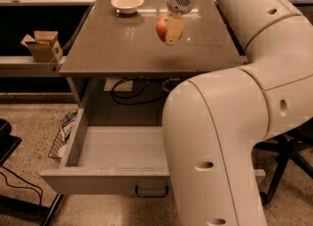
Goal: Pick apple from top drawer and place on counter
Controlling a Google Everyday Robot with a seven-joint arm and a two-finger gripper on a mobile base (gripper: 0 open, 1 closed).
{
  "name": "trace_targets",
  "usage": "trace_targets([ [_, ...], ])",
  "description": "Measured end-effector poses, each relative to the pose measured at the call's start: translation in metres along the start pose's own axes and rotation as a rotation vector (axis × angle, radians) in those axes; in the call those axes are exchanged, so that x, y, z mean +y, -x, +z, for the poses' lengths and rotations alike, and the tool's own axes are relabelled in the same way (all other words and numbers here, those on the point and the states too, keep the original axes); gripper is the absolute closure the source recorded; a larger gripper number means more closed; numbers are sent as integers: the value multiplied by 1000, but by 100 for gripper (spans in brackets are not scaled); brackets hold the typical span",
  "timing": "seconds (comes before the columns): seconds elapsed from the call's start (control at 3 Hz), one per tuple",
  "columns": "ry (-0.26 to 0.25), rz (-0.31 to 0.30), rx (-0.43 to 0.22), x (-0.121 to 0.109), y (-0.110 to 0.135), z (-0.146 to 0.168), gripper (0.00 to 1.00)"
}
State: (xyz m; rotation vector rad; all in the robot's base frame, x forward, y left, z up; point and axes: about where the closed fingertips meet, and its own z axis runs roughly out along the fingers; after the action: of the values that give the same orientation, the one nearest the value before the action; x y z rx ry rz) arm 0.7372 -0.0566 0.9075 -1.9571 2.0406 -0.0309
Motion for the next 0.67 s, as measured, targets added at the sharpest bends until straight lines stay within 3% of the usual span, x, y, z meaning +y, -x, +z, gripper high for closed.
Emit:
trace_targets([
  [0.33,-46,57,-38,-17,-23,8,100],
  [0.67,-16,149,-61,-16,-64,54,100],
])
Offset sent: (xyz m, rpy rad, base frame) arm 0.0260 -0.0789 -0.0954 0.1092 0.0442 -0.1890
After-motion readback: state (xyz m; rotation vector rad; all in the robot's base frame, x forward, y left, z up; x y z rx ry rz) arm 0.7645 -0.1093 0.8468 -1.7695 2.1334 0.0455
